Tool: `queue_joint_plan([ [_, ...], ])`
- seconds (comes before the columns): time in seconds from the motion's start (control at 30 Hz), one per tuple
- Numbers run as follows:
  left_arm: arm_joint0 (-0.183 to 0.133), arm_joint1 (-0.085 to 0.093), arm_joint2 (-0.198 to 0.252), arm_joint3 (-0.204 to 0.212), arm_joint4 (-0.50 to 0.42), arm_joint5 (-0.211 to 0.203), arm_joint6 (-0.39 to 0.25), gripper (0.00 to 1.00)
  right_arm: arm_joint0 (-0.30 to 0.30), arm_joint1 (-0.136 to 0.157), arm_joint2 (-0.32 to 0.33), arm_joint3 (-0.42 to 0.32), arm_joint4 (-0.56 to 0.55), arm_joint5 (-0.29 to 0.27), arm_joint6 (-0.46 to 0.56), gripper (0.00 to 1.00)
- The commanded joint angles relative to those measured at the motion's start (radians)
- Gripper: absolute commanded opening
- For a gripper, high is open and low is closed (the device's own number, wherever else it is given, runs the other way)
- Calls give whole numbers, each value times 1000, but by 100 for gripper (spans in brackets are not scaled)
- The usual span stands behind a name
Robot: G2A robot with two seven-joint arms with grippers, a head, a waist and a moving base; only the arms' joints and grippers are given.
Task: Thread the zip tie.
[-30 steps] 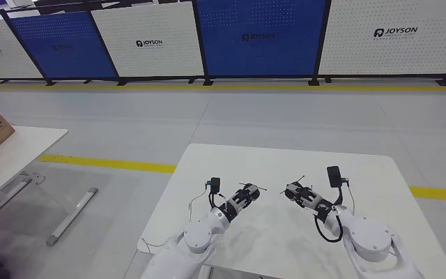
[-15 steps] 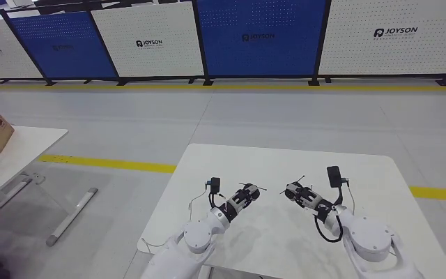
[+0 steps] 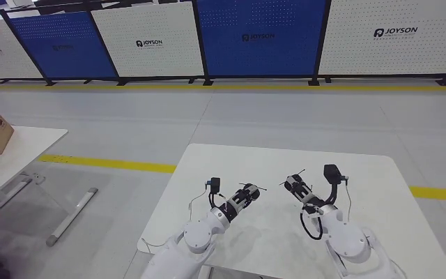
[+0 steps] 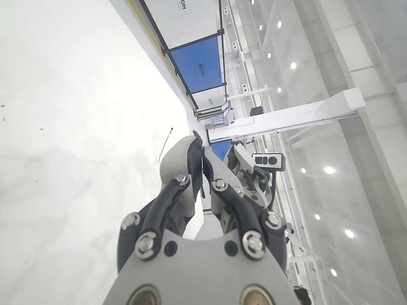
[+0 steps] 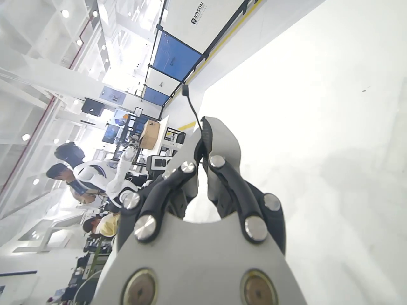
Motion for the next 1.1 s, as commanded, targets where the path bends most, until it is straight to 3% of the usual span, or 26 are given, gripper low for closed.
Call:
queue_joint_plan([
  [0.0,0,0,0,0,0,0,0,0,0,0,0,0,1,0,0,0],
  [0.17,0,0,0,0,0,0,0,0,-4,0,-2,7,-24,7,-24,0],
  [0.47,0,0,0,0,0,0,0,0,-15,-25,-109,16,-120,45,-150,0],
  [1.07,0,0,0,0,0,0,0,0,-5,-36,-130,28,-115,29,-145,0],
])
